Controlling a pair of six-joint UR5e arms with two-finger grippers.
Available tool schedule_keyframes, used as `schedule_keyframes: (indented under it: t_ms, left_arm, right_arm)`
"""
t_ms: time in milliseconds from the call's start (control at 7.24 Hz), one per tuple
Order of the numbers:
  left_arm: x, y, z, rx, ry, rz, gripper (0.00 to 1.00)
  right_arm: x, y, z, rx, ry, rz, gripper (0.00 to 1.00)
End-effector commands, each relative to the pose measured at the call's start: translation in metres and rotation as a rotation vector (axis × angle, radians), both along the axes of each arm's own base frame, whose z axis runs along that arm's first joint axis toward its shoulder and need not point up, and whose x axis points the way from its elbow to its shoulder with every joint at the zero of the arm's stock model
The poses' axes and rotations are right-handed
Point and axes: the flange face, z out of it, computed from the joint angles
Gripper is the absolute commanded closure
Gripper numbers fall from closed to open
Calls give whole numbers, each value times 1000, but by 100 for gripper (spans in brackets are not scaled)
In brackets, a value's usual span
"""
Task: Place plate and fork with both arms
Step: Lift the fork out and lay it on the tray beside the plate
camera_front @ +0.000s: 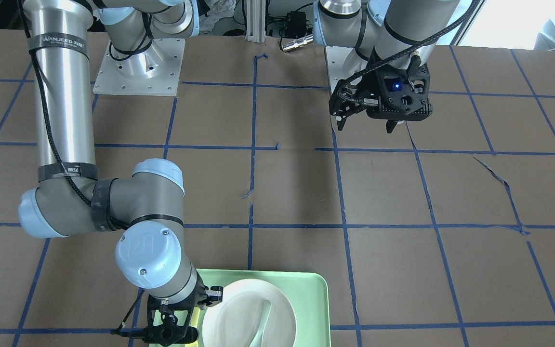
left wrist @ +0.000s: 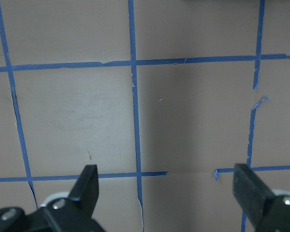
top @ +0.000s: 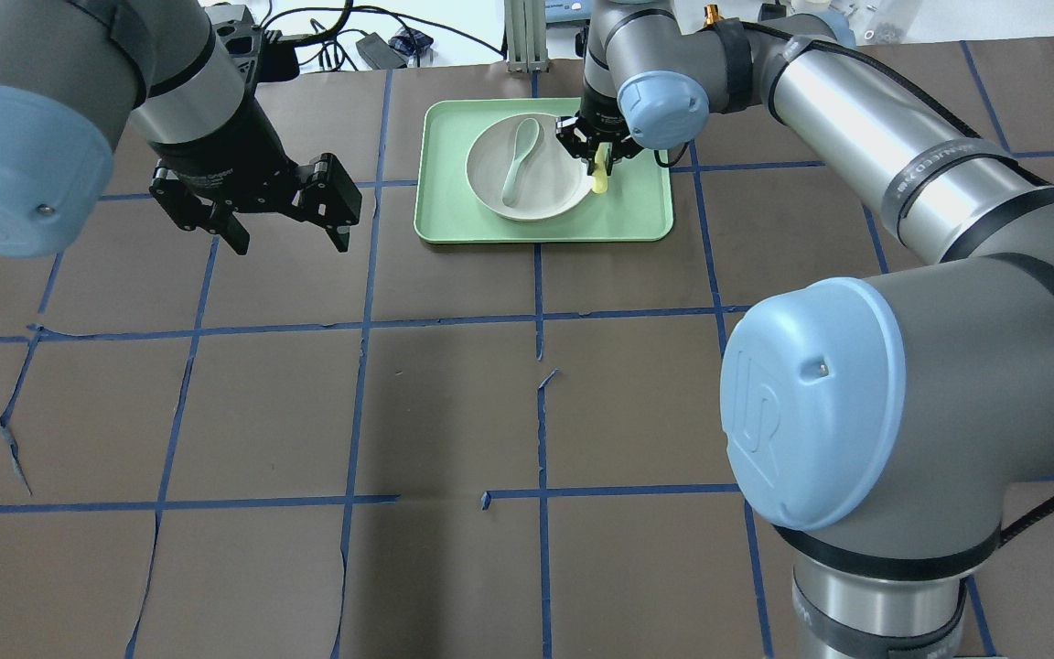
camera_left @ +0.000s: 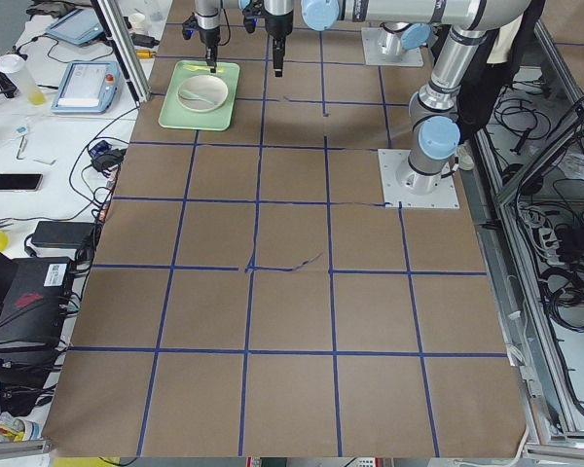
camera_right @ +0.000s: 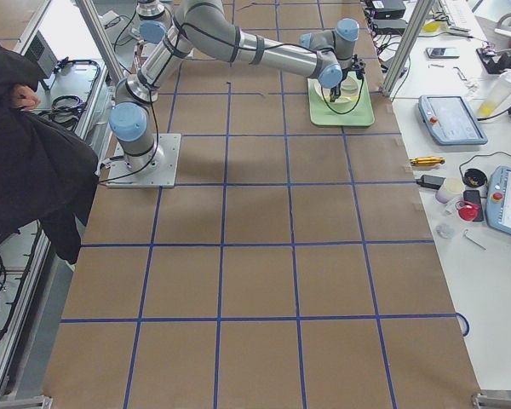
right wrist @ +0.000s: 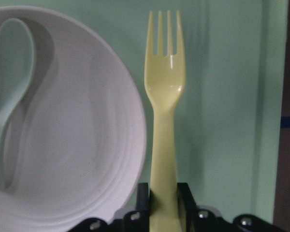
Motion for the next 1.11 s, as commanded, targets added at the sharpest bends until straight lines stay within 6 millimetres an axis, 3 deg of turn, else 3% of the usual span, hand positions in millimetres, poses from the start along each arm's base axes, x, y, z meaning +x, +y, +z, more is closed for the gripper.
schedule_keyframes:
  t_ms: [0, 276, 415, 553, 691, 967]
  left_arm:
    - [0, 0, -1, 2, 0, 0, 0]
    - [0, 0, -1, 2, 0, 0, 0]
    - [0, 0, -1, 2, 0, 0, 0]
    - [0, 0, -1, 2, 0, 0, 0]
    - [0, 0, -1, 2, 0, 0, 0]
    - [0, 0, 0, -1, 0, -3, 0]
  right_arm:
    - [-10, 9, -29, -21, 1, 6, 82]
    - [-13, 11, -32, -17, 25, 12, 77]
    - [-12, 12, -34, -12, 18, 25, 29]
    - [-12, 12, -32, -15, 20, 37, 0]
    - [-17, 11, -25, -24, 26, 45, 0]
    - [-29, 27, 24, -63, 36, 111, 0]
